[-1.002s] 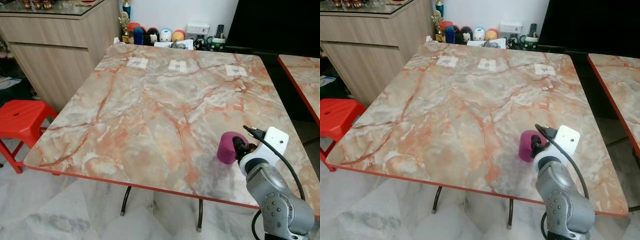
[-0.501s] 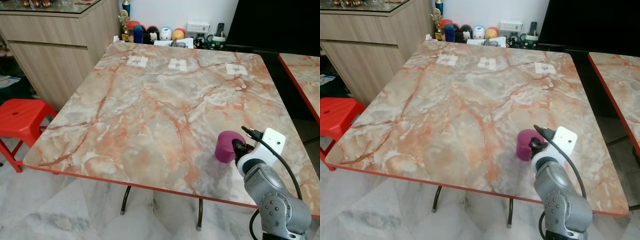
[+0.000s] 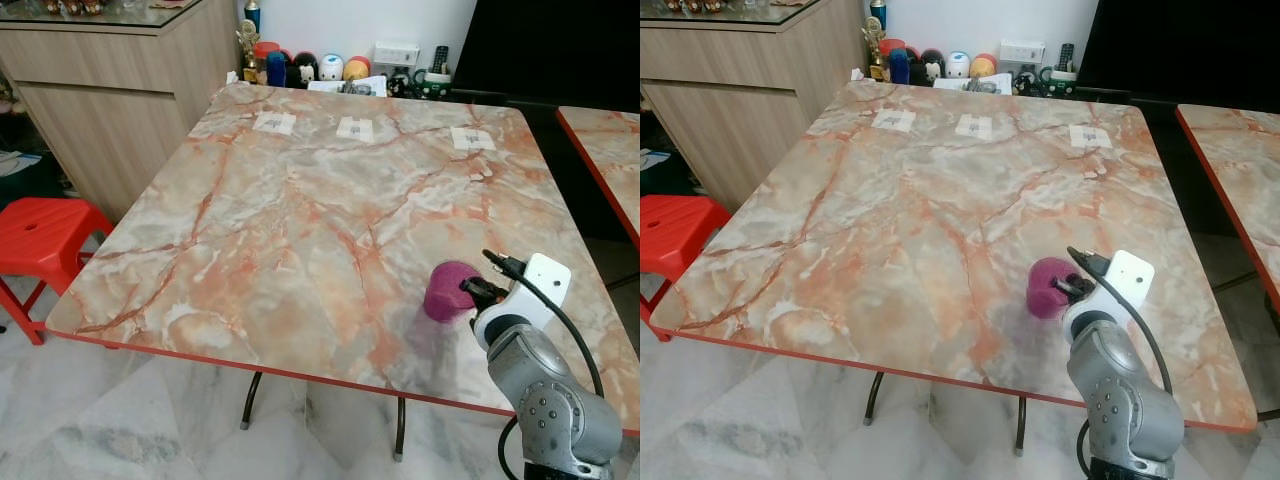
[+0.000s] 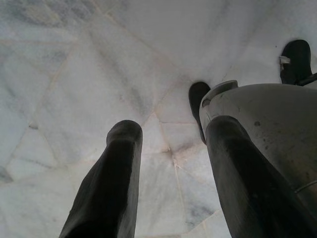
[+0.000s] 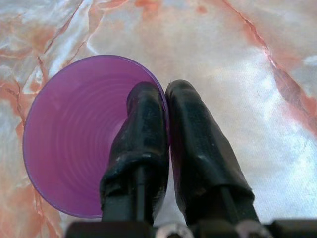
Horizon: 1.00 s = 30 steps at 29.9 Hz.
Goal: Setting the table
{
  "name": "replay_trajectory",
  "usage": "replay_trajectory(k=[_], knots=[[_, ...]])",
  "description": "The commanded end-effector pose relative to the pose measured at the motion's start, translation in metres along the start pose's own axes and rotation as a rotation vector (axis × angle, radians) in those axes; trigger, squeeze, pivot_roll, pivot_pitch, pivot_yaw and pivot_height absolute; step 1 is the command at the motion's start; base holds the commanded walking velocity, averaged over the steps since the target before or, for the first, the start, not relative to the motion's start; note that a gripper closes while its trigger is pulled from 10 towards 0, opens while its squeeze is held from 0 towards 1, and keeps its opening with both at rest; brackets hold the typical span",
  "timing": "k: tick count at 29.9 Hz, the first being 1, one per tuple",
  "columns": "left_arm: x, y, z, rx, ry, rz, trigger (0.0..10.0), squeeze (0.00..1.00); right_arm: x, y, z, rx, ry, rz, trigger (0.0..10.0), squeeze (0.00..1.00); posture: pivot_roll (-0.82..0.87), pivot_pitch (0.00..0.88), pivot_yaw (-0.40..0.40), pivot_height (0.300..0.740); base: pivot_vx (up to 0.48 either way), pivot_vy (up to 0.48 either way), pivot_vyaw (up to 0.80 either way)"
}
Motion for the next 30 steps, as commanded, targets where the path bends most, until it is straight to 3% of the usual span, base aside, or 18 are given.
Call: replay_trajectory(k=[1,9,11,12,13,14,15,16,21,25,30], knots=[[-0.004,-0.013,-0.002,0.035,-0.016,0.003,10.0,0.00,-0.002,0.001,0.001,0.002,-0.005,0.016,0.0,0.00,-0.01,0.146,-0.049,0.740,0.000,0.000,0.00],[-0.003,-0.012,-0.002,0.032,-0.017,0.007,10.0,0.00,0.002,0.006,0.002,-0.038,0.006,0.050,0.0,0.00,-0.01,0.146,-0.048,0.740,0.000,0.000,0.00],[-0.003,-0.011,-0.002,0.031,-0.017,0.009,10.0,0.00,0.006,0.027,-0.002,-0.168,0.015,0.034,0.0,0.00,-0.01,0.147,-0.048,0.740,0.000,0.000,0.00],[-0.003,-0.011,-0.002,0.031,-0.017,0.009,10.0,0.00,0.006,0.027,-0.002,-0.168,0.015,0.034,0.0,0.00,-0.01,0.147,-0.048,0.740,0.000,0.000,0.00],[-0.003,-0.012,-0.002,0.030,-0.016,0.009,10.0,0.00,0.011,0.037,-0.006,-0.242,0.027,-0.017,4.4,0.00,-0.01,0.145,-0.047,0.740,0.000,0.000,0.00],[-0.002,-0.011,-0.002,0.029,-0.016,0.008,10.0,0.00,0.014,0.043,-0.008,-0.285,0.035,-0.047,5.9,0.00,0.00,0.144,-0.047,0.740,0.000,0.000,0.00],[-0.002,-0.011,-0.002,0.028,-0.015,0.007,10.0,0.00,0.016,0.046,-0.010,-0.314,0.042,-0.067,5.9,0.00,0.00,0.144,-0.047,0.740,0.000,0.000,0.00],[-0.002,-0.010,-0.002,0.025,-0.014,0.003,10.0,0.00,0.018,0.049,-0.012,-0.343,0.045,-0.091,10.0,0.00,0.00,0.143,-0.048,0.740,0.000,0.000,0.00],[-0.002,-0.009,-0.002,0.023,-0.012,0.006,10.0,0.00,0.016,0.056,-0.014,-0.404,0.044,-0.105,10.0,0.00,-0.01,0.137,-0.047,0.740,0.000,0.000,0.00],[-0.003,-0.007,-0.001,0.021,-0.014,0.010,10.0,0.00,0.030,0.061,-0.018,-0.468,0.107,-0.154,10.0,0.00,-0.02,0.133,-0.048,0.740,0.000,0.000,0.00],[-0.006,-0.005,-0.001,0.015,-0.022,0.023,10.0,0.00,0.033,0.058,-0.017,-0.476,0.113,-0.154,10.0,0.00,-0.02,0.122,-0.048,0.740,0.000,0.000,0.00]])
Point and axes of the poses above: a point about 5 cm out from each wrist's last joint towards the gripper, its own z axis pointing out of the wrist towards the gripper, its own y axis along the axis of the wrist's last joint, x = y × z, the point moved 6 cm from there along z, pointing out of the wrist towards the gripper, and after that the axes turned 7 degrees about -z, right-handed, at the moved point
